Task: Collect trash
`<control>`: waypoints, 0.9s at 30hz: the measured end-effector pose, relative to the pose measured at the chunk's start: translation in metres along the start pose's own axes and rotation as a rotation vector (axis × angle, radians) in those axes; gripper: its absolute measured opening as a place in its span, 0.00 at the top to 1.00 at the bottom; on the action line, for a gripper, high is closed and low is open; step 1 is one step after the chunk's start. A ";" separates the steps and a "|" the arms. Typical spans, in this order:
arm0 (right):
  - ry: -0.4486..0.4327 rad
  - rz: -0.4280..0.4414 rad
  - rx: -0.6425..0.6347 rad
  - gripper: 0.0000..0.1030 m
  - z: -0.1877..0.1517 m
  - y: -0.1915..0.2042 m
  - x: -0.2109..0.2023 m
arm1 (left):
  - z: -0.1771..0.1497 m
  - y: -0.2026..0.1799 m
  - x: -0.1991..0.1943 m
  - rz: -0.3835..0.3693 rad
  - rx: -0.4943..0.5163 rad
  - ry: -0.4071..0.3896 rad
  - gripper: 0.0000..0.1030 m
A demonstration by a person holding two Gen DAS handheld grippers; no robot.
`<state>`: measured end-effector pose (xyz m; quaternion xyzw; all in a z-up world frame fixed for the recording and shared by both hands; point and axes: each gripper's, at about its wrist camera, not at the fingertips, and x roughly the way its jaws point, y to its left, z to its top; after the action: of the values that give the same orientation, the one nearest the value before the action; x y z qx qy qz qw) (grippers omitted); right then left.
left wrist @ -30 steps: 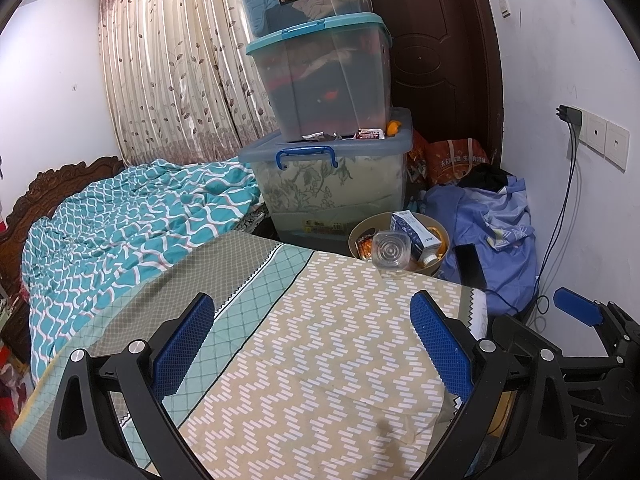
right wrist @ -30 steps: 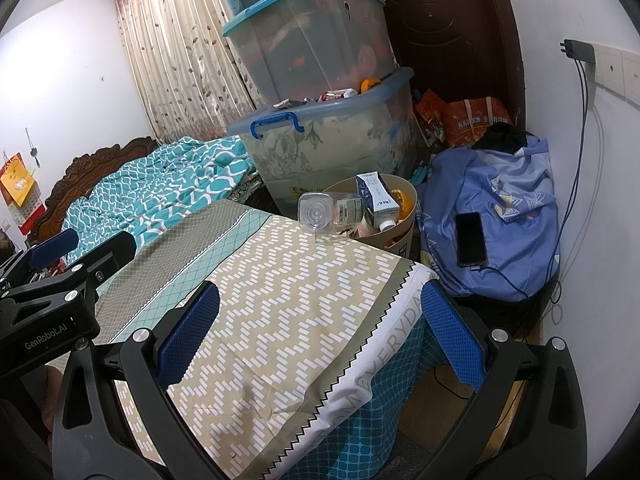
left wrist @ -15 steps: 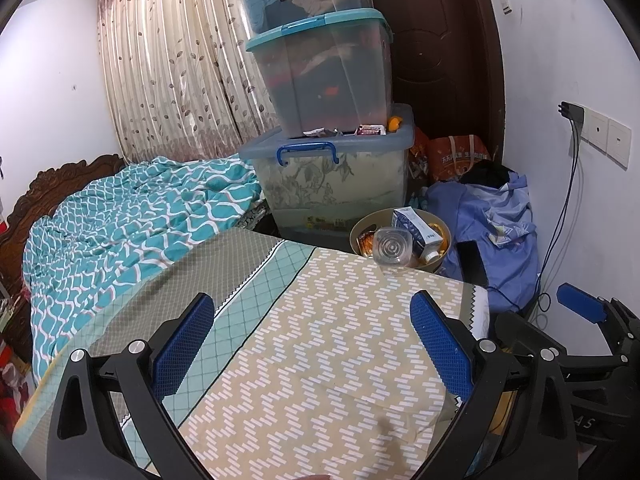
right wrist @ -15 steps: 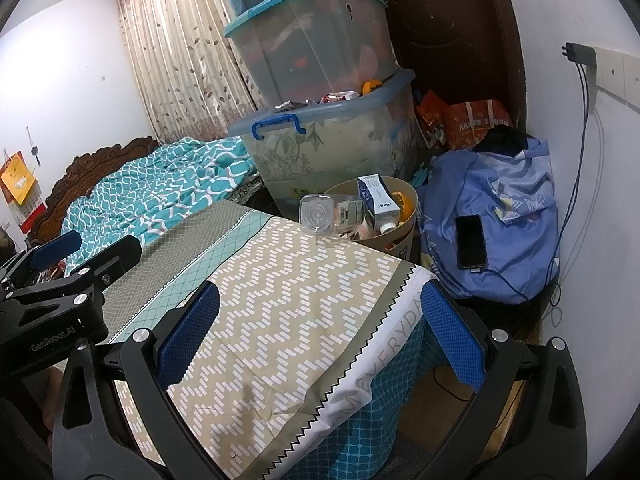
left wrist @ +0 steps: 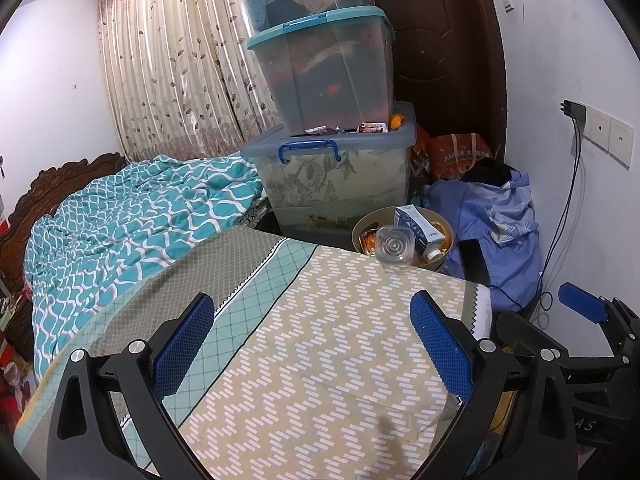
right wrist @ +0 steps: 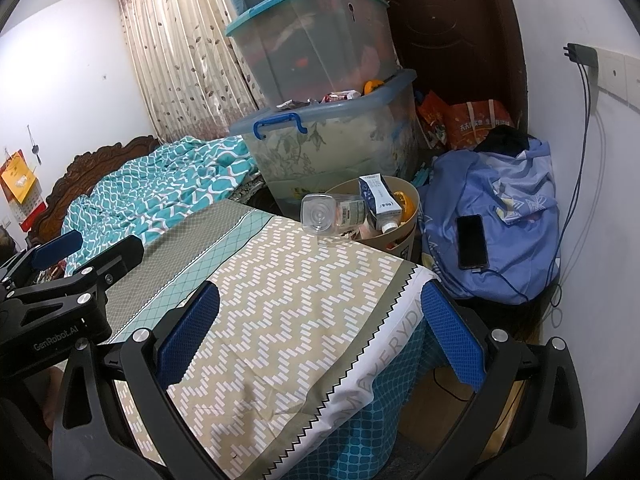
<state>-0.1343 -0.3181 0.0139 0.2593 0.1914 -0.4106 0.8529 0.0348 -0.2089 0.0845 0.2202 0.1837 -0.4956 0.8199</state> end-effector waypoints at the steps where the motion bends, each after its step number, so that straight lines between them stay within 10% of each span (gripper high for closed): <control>1: 0.001 0.000 0.001 0.03 -0.001 0.000 0.001 | 0.001 -0.001 0.001 -0.001 -0.001 0.000 0.08; 27: 0.003 0.001 0.000 0.03 -0.003 0.002 0.002 | -0.006 0.004 -0.001 -0.003 -0.002 0.011 0.08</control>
<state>-0.1317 -0.3164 0.0112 0.2602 0.1926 -0.4100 0.8527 0.0378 -0.2032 0.0802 0.2216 0.1891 -0.4955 0.8183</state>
